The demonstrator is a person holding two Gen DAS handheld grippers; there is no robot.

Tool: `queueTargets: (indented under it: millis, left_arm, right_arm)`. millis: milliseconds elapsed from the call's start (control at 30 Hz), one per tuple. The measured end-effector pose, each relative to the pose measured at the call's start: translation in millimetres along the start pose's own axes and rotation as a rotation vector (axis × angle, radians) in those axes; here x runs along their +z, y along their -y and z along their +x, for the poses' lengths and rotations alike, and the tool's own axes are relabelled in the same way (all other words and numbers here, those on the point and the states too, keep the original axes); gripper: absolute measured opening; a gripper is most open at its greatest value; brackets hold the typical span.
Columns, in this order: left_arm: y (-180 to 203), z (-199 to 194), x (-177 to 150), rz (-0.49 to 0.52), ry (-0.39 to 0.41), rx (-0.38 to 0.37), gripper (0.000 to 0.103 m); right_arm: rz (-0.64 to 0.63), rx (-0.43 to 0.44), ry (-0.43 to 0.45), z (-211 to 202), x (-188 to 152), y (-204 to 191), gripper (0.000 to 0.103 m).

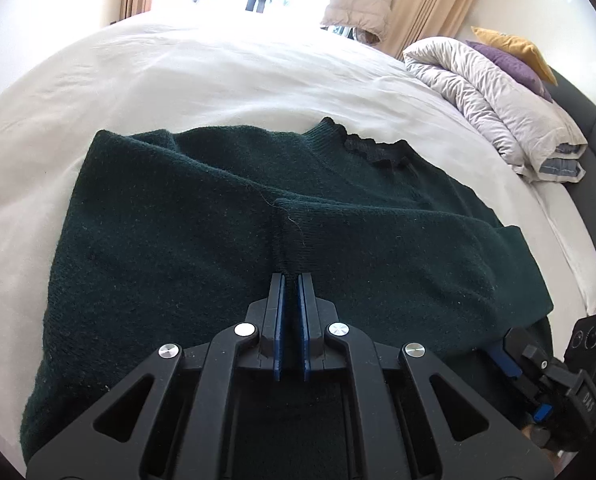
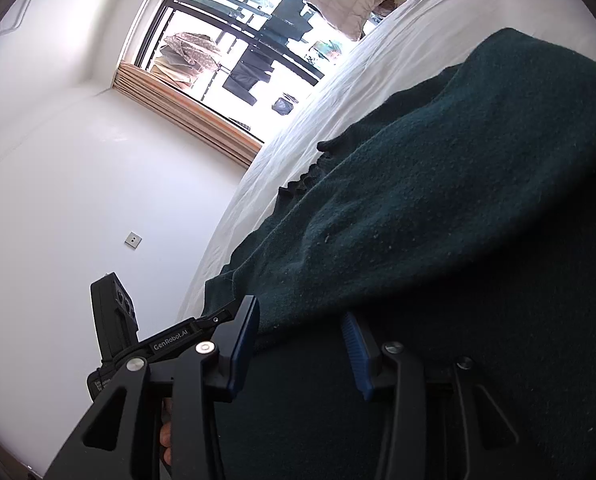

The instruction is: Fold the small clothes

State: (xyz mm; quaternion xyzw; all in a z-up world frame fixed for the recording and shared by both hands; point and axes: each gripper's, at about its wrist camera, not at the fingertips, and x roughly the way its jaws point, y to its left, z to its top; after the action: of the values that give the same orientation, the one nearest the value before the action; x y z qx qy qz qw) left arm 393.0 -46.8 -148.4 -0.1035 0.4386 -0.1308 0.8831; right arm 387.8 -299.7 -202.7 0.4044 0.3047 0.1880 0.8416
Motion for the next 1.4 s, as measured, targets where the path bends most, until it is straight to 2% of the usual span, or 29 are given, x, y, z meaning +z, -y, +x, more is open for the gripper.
queueTargets:
  millis: [67,100,133,200,267,367,533,567,633,733,800,900,967,1067,1200,1267,1300,1400]
  left_arm:
    - [-11.7,3.0,-5.2,-0.025,0.017,-0.036,0.007]
    - [-16.4,7.0,-5.5,-0.04,0.018,-0.052,0.007]
    - [-13.4,10.8,-4.1,-0.048,0.02,-0.061,0.008]
    - [-12.2,15.0,-3.8,-0.049,0.021,-0.064,0.008]
    - [-12.9,16.2,-3.7,-0.053,0.023,-0.069,0.008]
    - [-13.9,16.4,-2.7,-0.062,0.023,-0.077,0.008]
    - [-17.3,16.2,-3.8,-0.076,0.025,-0.089,0.009]
    - [-18.2,17.3,-3.6,-0.076,0.026,-0.09,0.009]
    - [-18.6,16.8,-3.8,-0.077,0.027,-0.091,0.009]
    - [-20.0,16.2,-5.0,-0.08,0.028,-0.094,0.009]
    - [-20.4,16.3,-5.6,-0.082,0.029,-0.096,0.009]
    - [-21.3,16.4,-5.9,-0.085,0.029,-0.099,0.009]
    - [-21.4,16.6,-5.8,-0.084,0.03,-0.098,0.009]
    - [-20.5,15.7,-5.6,-0.079,0.032,-0.092,0.009]
    - [-17.9,15.5,-5.9,-0.071,0.033,-0.083,0.009]
    - [-16.5,15.7,-6.4,-0.07,0.034,-0.082,0.009]
    - [-16.1,15.7,-6.2,-0.069,0.034,-0.081,0.009]
    - [-15.3,16.3,-6.8,-0.068,0.037,-0.082,0.009]
  right_arm:
    - [0.05,0.012,0.025,-13.1,6.5,-0.1,0.051]
    - [0.07,0.012,0.054,-21.5,11.1,0.3,0.059]
    - [0.088,-0.002,0.091,-32.3,17.5,1.8,0.067]
    - [0.127,-0.057,0.122,-46.9,32.6,11.9,0.074]
    - [0.207,-0.114,0.111,-55.1,49.8,30.5,0.074]
    - [0.321,-0.152,0.138,-70.6,71.6,56.5,0.071]
    - [0.348,-0.179,0.196,-89.0,93.7,77.5,0.07]
    - [0.363,-0.174,0.191,-89.0,95.9,83.8,0.067]
    - [0.396,-0.157,0.201,-94.6,96.5,98.1,0.052]
    - [0.451,-0.114,0.201,-99.9,92.4,116.2,0.037]
    - [0.436,-0.132,0.18,-101.6,90.2,110.2,0.036]
    - [0.385,-0.226,0.149,-105.7,86.4,82.7,0.039]
    - [0.301,-0.287,0.155,-109.5,89.7,54.2,0.04]
    - [0.158,-0.316,0.18,-105.1,102.4,14.4,0.04]
    - [0.033,-0.375,0.098,-73.8,115.2,-17.6,0.04]
    - [0.001,-0.415,0.142,-76.5,113.0,-25.4,0.04]
    - [-0.007,-0.4,0.151,-74.4,112.9,-26.8,0.04]
    - [0.003,-0.266,0.057,-49.4,112.2,-17.7,0.04]
